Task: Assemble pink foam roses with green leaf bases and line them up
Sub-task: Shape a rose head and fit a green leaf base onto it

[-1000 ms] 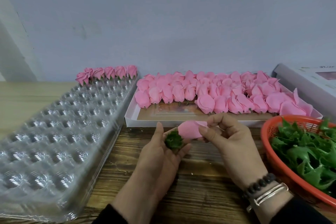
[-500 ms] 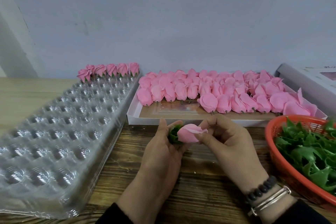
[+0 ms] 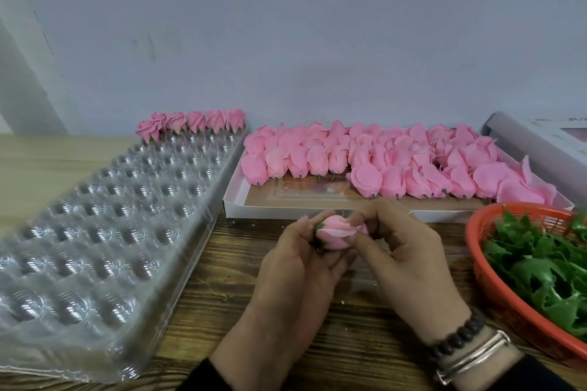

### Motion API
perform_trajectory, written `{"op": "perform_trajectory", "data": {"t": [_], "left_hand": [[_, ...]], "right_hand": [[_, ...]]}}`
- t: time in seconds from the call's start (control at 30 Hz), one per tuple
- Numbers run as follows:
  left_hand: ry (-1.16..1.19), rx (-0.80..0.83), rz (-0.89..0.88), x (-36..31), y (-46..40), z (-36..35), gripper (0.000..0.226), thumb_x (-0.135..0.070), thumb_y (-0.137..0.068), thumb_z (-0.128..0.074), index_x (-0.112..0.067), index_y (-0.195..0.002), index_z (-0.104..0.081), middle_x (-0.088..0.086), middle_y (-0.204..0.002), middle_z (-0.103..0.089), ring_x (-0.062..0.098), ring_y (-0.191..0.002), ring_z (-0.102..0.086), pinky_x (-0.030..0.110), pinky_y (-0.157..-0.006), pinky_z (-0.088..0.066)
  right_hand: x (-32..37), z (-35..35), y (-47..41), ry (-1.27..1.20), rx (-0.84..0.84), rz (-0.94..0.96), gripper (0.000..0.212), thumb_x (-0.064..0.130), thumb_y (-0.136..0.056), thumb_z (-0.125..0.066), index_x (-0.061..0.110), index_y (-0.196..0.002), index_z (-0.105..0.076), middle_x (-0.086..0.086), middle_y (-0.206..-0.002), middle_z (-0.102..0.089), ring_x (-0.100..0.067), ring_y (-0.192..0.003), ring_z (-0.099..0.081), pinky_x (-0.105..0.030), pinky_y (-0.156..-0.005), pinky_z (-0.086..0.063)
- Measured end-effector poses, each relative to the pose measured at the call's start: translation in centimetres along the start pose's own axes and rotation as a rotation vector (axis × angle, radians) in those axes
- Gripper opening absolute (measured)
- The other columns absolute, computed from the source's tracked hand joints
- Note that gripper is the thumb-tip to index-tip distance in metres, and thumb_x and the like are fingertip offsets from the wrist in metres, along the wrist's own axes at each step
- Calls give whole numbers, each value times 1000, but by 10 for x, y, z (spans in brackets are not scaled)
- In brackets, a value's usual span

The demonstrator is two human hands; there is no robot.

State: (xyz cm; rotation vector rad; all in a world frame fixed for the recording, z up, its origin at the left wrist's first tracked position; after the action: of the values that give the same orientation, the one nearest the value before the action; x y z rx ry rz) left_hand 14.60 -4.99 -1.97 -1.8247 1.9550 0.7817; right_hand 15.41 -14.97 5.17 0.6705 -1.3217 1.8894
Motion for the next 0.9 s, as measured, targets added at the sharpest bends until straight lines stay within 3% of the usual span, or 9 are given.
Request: {"op": "perform_trajectory", "data": {"t": [0.1, 0.17, 0.27, 0.33, 0.4, 0.57, 0.67, 0.77, 0.9], "left_hand": [[-149, 28, -7, -10, -1, 2, 49, -4, -67, -49, 0, -116, -55, 25, -109, -66, 31, -97, -66, 40, -90, -52], [-434, 24, -93, -21, 1, 5, 58, 5, -62, -53, -10, -118, -53, 20, -109, -66, 26, -93, -66, 35, -85, -54], [-1116, 17, -352, -40, 8, -5, 56, 2, -74, -61, -28, -119, -47, 5, -111, -60, 12, -92, -60, 20, -82, -49], [-1306, 9, -468, -43, 14, -14, 45, -3, -75, -65, -27, -111, -52, -1, -105, -60, 6, -87, -58, 11, -73, -44], [-1354, 15, -508, -43, 19, -21, 32, -7, -72, -68, -25, -96, -56, -5, -92, -63, 1, -78, -56, 8, -65, -41], [-1309, 128, -437, -36, 18, -26, 31, 7, -72, -66, -24, -76, -62, -6, -73, -66, 3, -71, -61, 18, -63, -48], [-1025, 128, -334, -34, 15, -19, 21, -5, -79, -67, -19, -63, -65, 4, -65, -65, 11, -64, -61, 22, -57, -50], [-708, -19, -296, -35, 11, -3, 10, -30, -70, -72, -21, -66, -69, 9, -73, -61, 18, -72, -56, 31, -59, -48], [-386, 35, -313, -33, 8, -9, 12, -29, -67, -71, -24, -56, -68, -5, -64, -63, 6, -71, -61, 24, -70, -49]], "right_hand": [[-10, 5, -1, -152, -26, -97, 22, 4, -75, -71, 24, -76, -63, -7, -76, -65, -25, -73, -62, -41, -73, -52], [-8, 6, -3, -239, -26, -117, 11, 17, -72, -73, 20, -77, -63, -16, -78, -66, -34, -75, -62, -49, -75, -51], [0, 4, -5, -214, 38, -85, 14, 25, -69, -74, 19, -75, -62, -8, -72, -64, -18, -69, -60, -28, -68, -48], [5, -6, -3, -99, 140, -31, 21, 3, -73, -73, 20, -74, -61, 0, -70, -60, -5, -65, -53, -17, -65, -43], [15, -17, 1, 13, 245, 42, 26, -1, -75, -71, 23, -74, -61, 11, -72, -58, -2, -71, -54, -11, -67, -40], [37, -31, 6, 113, 393, 175, 5, 16, -80, -66, 20, -81, -63, 14, -81, -57, 1, -82, -54, -7, -73, -39], [40, -19, 6, 41, 224, 179, 12, 24, -85, -59, 28, -97, -58, 17, -84, -56, -2, -81, -58, -11, -73, -44], [24, -1, 4, -100, -21, 70, 24, 10, -82, -56, 25, -101, -54, 7, -88, -61, -7, -84, -60, -13, -77, -46], [3, -22, 6, -132, 76, -79, 47, -10, -72, -67, 29, -92, -51, 7, -84, -61, -1, -81, -58, -8, -76, -43]]}}
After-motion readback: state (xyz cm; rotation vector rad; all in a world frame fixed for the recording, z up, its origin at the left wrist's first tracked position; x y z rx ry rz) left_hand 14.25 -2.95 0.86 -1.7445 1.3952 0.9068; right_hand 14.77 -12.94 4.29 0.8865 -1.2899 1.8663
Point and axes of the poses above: each hand's wrist, its own y-axis away from the middle knuckle, its own z-axis out of the back of the hand, x = y × z, the point moved 9 cm from there along -y, towards the middle knuckle
